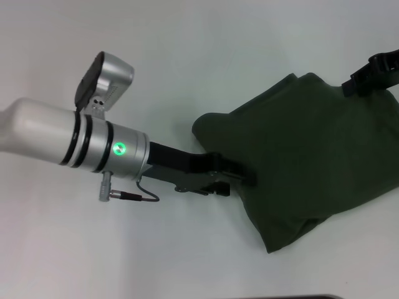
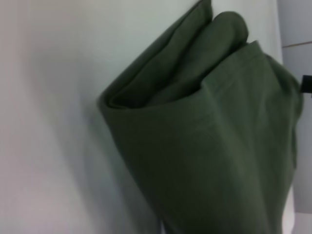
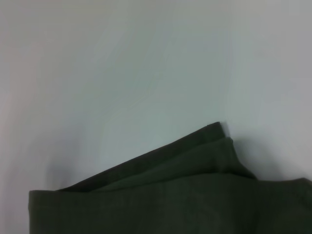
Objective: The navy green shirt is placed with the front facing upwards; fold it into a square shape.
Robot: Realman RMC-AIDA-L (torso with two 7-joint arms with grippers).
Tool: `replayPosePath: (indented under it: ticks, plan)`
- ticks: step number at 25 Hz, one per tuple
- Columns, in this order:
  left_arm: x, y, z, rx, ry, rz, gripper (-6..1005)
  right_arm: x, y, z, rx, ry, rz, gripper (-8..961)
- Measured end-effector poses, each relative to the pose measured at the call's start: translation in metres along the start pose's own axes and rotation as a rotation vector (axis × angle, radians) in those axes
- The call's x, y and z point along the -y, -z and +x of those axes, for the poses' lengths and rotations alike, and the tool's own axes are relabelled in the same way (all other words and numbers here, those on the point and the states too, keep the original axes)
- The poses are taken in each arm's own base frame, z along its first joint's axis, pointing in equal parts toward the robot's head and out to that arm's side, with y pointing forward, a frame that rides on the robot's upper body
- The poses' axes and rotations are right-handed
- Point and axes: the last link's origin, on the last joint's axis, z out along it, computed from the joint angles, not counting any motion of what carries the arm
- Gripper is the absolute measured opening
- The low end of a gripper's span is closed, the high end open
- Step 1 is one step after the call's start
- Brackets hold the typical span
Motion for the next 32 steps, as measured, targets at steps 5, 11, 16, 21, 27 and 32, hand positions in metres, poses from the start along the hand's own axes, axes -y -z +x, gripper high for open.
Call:
replayPosePath:
  ticks: [5, 11, 16, 21, 27, 32]
  plan:
    - [-0.001, -0.004, 0.003, -0.001, -0.004, 0.013, 559, -0.001, -0.001, 0.0, -0.002, 0.003, -0.001, 353]
    - [-0.005, -0.005, 0.008, -0.028, -0.003, -0.001, 550, -0.001, -0.002, 0.001, -0.005, 0.005, -0.002, 353]
    - [-0.006, -0.009, 0.01, -0.028, -0.001, 0.007, 542, -0.002, -0.004, 0.002, -0.011, 0.006, -0.007, 353]
    - [-0.015, -0.012, 0.011, -0.001, -0.055, -0.008, 534, -0.003, -0.005, 0.001, -0.012, 0.01, -0.009, 353]
    - [-0.019, -0.013, 0.012, 0.007, -0.065, -0.013, 524, -0.002, -0.007, 0.003, -0.018, 0.003, -0.015, 352]
    - [-0.016, -0.013, 0.012, -0.001, -0.05, -0.007, 324, -0.002, -0.007, 0.003, -0.017, 0.002, -0.014, 352]
